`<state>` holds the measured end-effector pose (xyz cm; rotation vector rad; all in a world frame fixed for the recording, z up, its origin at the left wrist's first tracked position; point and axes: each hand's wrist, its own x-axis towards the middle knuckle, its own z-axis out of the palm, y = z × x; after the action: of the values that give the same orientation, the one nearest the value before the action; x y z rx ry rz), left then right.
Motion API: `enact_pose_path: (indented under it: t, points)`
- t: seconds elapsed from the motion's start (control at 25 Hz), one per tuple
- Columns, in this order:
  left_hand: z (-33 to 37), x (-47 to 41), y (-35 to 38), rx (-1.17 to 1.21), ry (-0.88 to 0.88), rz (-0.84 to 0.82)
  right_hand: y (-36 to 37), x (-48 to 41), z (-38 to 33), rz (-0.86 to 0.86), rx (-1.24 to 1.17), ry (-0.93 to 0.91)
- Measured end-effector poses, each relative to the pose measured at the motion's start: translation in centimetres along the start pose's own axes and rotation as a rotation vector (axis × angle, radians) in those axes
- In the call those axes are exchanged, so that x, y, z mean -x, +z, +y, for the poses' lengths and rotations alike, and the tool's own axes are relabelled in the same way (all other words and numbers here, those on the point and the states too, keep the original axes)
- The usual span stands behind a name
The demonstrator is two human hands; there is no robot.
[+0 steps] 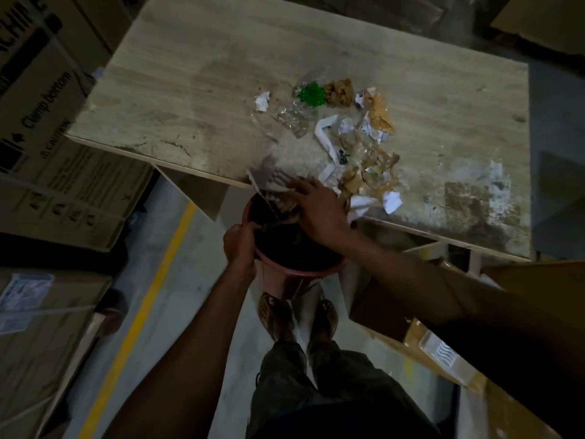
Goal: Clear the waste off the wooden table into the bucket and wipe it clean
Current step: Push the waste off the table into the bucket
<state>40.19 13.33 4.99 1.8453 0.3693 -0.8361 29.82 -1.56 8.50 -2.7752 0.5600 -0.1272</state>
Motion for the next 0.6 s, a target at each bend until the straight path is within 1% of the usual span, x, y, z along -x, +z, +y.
enact_pose_path:
  t: [0.12, 0.16, 0.24, 0.32, 0.36, 0.44, 0.52, 0.56, 0.6]
  points:
    - [-0.4, 0.3, 0.0, -0.022, 0.003, 0.006, 0.9, 5.3, -1.7, -0.029, -0.107, -0.057]
    - [-0.5, 0.5, 0.2, -0.022, 0.009, 0.005, 0.9, 6.5, -1.5, -0.010, -0.132, -0.042]
    - [-0.8, 0.7, 0.6, -0.025, 0.014, -0.004, 0.1, 7.3, -0.7, 0.083, -0.205, 0.047]
    - [-1.1, 1.0, 1.3, -0.031, 0.008, -0.024, -1.7, 6.9, 0.5, 0.198, -0.279, 0.182]
    - [-1.3, 1.3, 1.8, -0.027, 0.004, -0.039, -2.9, 6.4, 1.4, 0.284, -0.318, 0.268]
    - [-1.6, 1.9, 2.9, -0.004, -0.016, -0.056, -5.4, 5.4, 4.3, 0.520, -0.340, 0.445]
    - [-1.9, 2.5, 3.9, 0.005, -0.025, -0.062, -7.4, 5.3, 8.4, 0.726, -0.274, 0.659]
    - [-2.1, 2.8, 4.3, -0.001, -0.024, -0.065, -7.8, 5.6, 10.6, 0.745, -0.221, 0.784]
    - [-2.2, 2.9, 4.5, -0.011, -0.020, -0.064, -7.8, 6.0, 12.4, 0.684, -0.183, 0.898]
